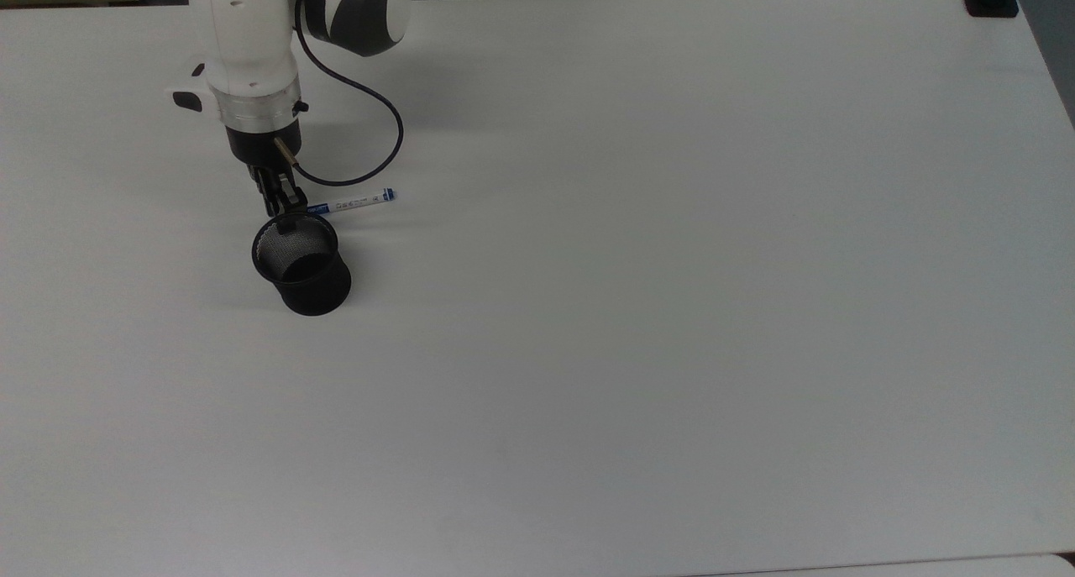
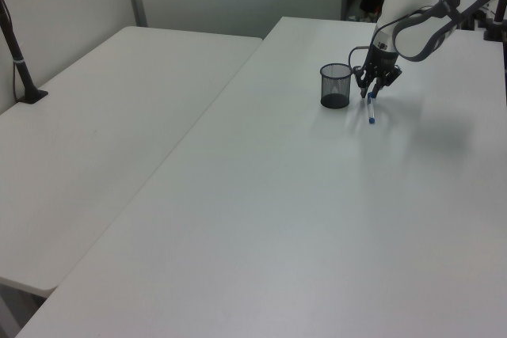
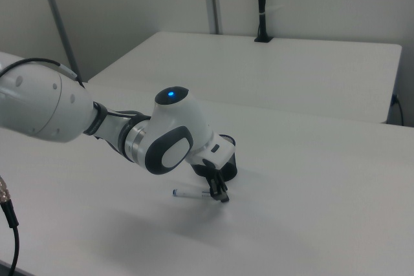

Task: Insert the marker
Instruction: 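Close the gripper on the white marker's body, then lift the marker up off the table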

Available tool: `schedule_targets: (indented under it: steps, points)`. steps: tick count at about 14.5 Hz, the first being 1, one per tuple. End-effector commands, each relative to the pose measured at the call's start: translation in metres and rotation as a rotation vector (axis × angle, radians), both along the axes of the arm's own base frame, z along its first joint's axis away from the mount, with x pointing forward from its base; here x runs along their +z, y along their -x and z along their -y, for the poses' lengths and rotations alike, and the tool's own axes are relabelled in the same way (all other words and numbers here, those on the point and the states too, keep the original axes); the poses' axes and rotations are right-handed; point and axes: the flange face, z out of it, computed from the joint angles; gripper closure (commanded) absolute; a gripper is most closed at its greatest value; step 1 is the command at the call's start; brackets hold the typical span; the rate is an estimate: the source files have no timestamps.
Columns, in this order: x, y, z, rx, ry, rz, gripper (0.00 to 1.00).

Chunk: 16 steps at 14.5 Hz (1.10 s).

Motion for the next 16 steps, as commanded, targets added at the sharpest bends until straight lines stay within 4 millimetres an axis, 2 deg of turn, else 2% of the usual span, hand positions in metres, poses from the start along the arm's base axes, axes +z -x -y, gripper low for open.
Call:
schedule_targets:
  steps: [1, 3, 5, 7, 9, 11, 13, 14, 16]
  points:
    - [-0.009, 0.0, -0.009, 0.013, 0.0, -0.027, 0.88]
    - [-0.009, 0.001, -0.009, 0.032, 0.002, -0.04, 1.0]
    - [-0.006, 0.002, -0.009, 0.032, -0.005, -0.072, 1.0]
    - [0.01, 0.005, -0.006, 0.055, -0.004, -0.092, 1.0]
    - [0.04, 0.012, -0.007, 0.103, -0.026, -0.181, 1.0]
    - [0.075, 0.01, -0.007, 0.12, -0.052, -0.231, 1.0]
    - [0.114, -0.003, -0.008, 0.121, -0.098, -0.227, 1.0]
    - [0.141, -0.013, -0.007, 0.115, -0.116, -0.175, 1.0]
    - [0.171, -0.025, -0.007, 0.123, -0.1, -0.111, 1.0]
